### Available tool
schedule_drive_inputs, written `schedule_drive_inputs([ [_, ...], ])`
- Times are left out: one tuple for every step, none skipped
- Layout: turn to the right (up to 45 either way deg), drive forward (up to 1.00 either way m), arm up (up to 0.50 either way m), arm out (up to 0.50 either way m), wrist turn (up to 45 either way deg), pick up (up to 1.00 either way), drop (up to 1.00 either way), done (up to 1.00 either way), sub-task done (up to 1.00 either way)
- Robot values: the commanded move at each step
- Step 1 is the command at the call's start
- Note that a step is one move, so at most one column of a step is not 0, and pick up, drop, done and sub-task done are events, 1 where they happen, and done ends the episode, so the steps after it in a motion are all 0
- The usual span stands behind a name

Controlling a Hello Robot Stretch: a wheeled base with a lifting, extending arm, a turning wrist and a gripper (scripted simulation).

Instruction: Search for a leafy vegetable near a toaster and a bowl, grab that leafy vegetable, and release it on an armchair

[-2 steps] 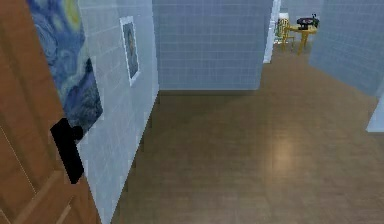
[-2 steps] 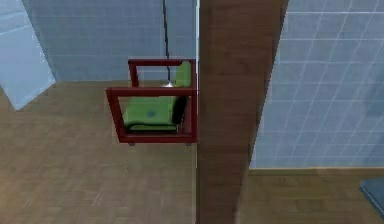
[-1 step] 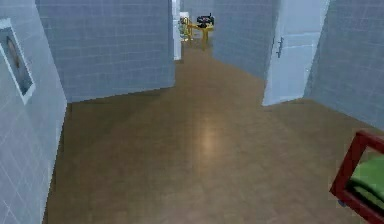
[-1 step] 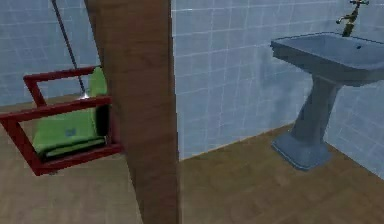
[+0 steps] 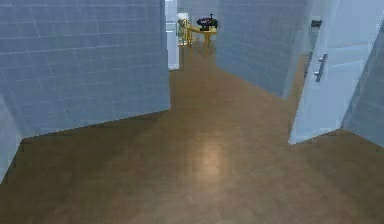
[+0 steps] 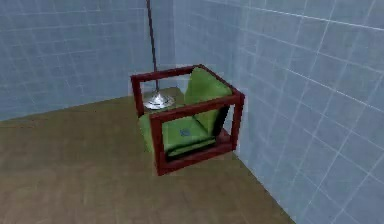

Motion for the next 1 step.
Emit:
schedule_drive_inputs([
  [0.0,1.0,0.0,0.0,0.0,0.0,0.0,0.0,0.0],
])
